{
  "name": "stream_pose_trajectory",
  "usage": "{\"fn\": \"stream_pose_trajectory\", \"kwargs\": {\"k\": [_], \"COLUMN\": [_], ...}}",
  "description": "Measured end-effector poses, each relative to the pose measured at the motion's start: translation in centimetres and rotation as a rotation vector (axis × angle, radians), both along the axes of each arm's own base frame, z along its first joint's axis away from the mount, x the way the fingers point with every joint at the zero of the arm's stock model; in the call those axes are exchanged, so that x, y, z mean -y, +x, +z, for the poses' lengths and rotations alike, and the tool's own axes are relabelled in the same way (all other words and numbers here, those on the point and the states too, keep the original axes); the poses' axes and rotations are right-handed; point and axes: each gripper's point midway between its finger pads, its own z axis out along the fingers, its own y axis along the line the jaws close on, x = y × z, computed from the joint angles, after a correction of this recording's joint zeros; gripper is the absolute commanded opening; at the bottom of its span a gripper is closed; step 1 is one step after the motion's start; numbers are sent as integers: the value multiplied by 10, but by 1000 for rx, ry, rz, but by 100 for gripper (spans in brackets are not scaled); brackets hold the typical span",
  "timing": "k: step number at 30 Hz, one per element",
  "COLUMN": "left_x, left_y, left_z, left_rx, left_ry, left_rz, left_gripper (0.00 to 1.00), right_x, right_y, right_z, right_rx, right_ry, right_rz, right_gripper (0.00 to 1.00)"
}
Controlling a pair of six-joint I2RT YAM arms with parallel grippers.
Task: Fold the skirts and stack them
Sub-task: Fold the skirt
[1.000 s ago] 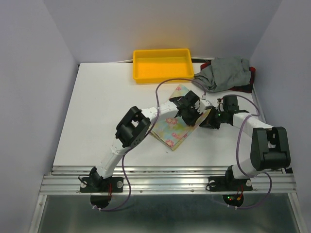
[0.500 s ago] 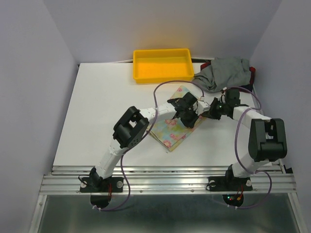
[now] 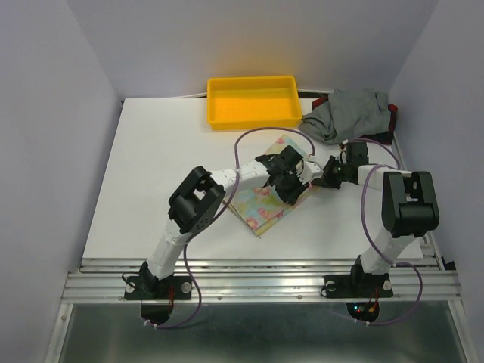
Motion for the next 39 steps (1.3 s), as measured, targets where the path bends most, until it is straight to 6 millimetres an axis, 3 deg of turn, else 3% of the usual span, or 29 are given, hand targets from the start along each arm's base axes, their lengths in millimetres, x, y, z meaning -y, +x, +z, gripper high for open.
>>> {"fn": "stream_pose_trajectory", "kwargs": {"k": [3, 7, 9, 12, 14, 17, 21, 22, 32, 39], "left_x": [-15, -42, -66, -113, -147, -189, -214, -212, -210, -207], "left_y": [-6, -3, 9, 43, 61, 70, 50, 41, 23, 3], "left_z": [14, 61, 88, 104, 95, 59, -3, -9, -12, -12], "left_rx": [-5, -14, -25, -57, -112, -238, -410, -457, -497, -384], "left_ry": [2, -76, -135, -193, -204, -171, -71, -71, -53, 18], "left_rz": [-5, 11, 44, 132, 193, 274, 311, 308, 290, 198], "left_gripper": [41, 39, 35, 23, 18, 14, 12, 11, 7, 17], "right_x": [2, 1, 0, -1, -1, -1, -1, -1, -2, -7], "right_y": [-1, -1, 1, 4, 4, 4, 6, 7, 24, 46], "right_z": [-5, -7, -7, -7, -8, -8, -7, -8, -7, -6], "right_rx": [-3, -7, -7, -4, -3, -2, -1, 0, 33, 66], "right_ry": [-18, -10, -2, 0, -2, -7, -12, -14, -37, -49], "right_rz": [7, 18, 27, 37, 41, 50, 71, 77, 149, 219], "right_gripper": [1, 1, 1, 1, 1, 1, 1, 1, 1, 1]}}
